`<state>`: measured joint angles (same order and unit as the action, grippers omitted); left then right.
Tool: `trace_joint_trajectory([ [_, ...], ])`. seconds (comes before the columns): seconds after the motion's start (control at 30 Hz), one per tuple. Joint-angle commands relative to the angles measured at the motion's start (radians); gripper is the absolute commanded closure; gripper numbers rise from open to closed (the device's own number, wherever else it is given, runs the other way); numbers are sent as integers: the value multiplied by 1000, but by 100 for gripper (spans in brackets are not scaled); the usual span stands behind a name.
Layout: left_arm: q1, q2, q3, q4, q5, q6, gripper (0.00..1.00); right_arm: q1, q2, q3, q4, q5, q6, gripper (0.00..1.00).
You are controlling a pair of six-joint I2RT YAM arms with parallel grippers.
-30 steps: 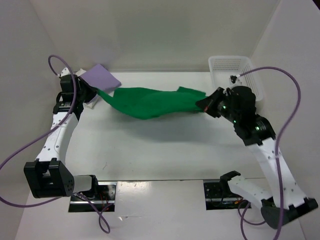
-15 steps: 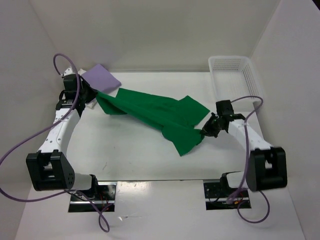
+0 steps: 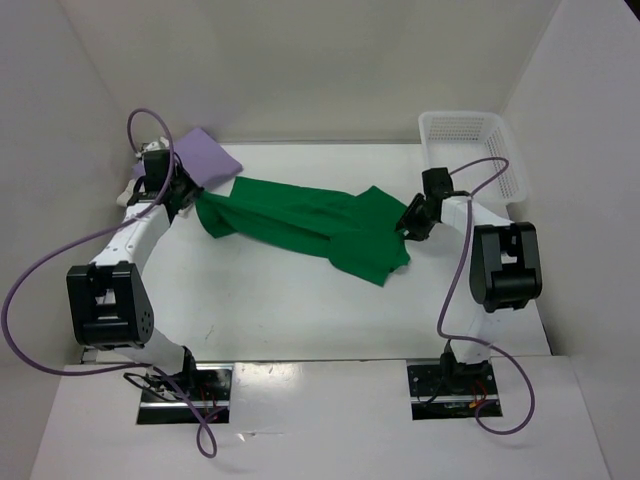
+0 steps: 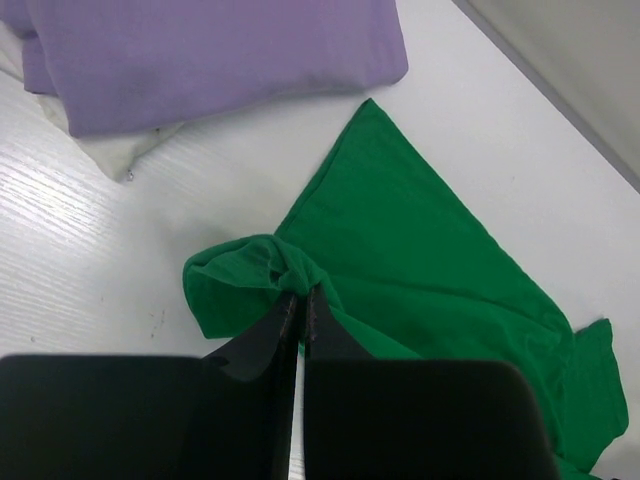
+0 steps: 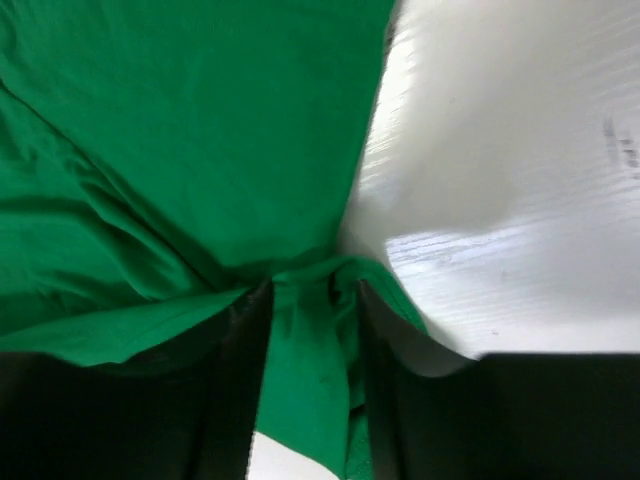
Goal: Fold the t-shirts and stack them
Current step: Flatten out the tshirt
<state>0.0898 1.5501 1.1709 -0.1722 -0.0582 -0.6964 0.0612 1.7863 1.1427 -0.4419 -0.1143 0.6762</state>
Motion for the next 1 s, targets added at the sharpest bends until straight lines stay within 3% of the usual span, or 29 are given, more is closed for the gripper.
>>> trace_joint_trajectory([
  [0.0, 5, 5, -25, 66, -28, 32, 99, 9, -144, 19, 3, 100, -33, 54],
  [0.03, -4, -8, -36, 66, -28, 32, 99, 25, -190, -1, -6, 110, -24, 50],
  [0.23, -22, -61, -114, 34, -37, 41, 99, 167, -476, -276, -18, 49, 159, 50],
  [0.37, -22, -71, -142, 25, -46, 32, 99, 232, -570, -484, 14, 18, 269, 50],
  [0.77, -41, -102, -171, 16, -23, 21, 99, 241, -372, -523, 130, 47, 244, 54],
  [0.97, -41, -130, -192, 16, -32, 21, 99, 264, -327, -514, 154, 57, 244, 65],
])
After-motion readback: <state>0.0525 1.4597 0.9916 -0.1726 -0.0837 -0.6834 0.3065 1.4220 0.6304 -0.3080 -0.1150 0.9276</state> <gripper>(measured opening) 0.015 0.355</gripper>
